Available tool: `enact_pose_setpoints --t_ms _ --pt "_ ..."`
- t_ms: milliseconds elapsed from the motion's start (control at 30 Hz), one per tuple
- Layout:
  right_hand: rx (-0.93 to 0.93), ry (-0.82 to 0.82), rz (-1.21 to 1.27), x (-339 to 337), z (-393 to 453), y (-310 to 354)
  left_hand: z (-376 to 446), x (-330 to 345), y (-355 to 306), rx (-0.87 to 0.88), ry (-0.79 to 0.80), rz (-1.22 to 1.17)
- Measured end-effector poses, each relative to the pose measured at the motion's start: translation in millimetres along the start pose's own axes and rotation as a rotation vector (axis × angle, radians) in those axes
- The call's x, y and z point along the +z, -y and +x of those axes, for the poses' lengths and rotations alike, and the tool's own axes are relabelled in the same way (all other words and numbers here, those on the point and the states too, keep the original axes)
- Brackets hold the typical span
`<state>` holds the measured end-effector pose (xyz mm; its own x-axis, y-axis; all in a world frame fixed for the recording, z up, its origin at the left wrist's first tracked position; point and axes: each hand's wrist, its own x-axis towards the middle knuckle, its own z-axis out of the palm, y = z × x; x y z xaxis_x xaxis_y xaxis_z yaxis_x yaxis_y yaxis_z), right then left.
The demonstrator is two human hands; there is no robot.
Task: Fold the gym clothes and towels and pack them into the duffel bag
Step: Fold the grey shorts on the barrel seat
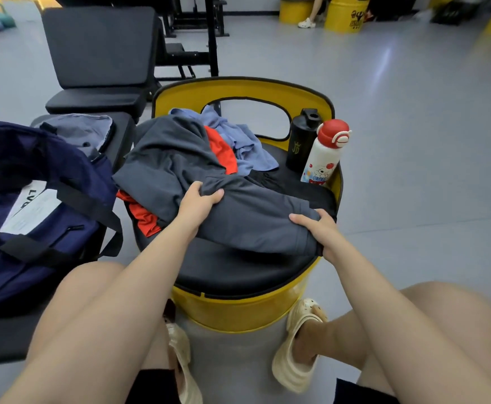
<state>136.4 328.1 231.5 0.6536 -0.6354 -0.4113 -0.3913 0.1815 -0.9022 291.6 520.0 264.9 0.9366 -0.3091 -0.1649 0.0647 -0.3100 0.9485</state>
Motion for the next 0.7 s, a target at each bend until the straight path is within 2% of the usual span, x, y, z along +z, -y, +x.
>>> enact_pose_setpoints --t_ms 100,233,400,500,700 --pt "-0.091 -0.072 -0.074 -15.0 8.9 24.8 10.5 10.8 -12.6 0.027 0.008 0.017" --pt "-0.224 -0.203 -0.312 -34.2 25.2 52.7 31.1 37.6 -28.3 0.005 0.057 -0.037" --pt "-0.273 -0.308 -0.47 -47.7 55.9 69.5 57.1 76.8 -37.9 -0.05 0.076 -0.095" --pt "-0.268 -0.369 -0.539 -50.9 73.7 67.0 73.5 97.8 -34.2 -0.035 0.049 -0.086" --pt "-0.274 -0.391 -0.589 -44.3 97.5 50.6 99.8 117.3 -26.0 0.016 -0.092 0.129"
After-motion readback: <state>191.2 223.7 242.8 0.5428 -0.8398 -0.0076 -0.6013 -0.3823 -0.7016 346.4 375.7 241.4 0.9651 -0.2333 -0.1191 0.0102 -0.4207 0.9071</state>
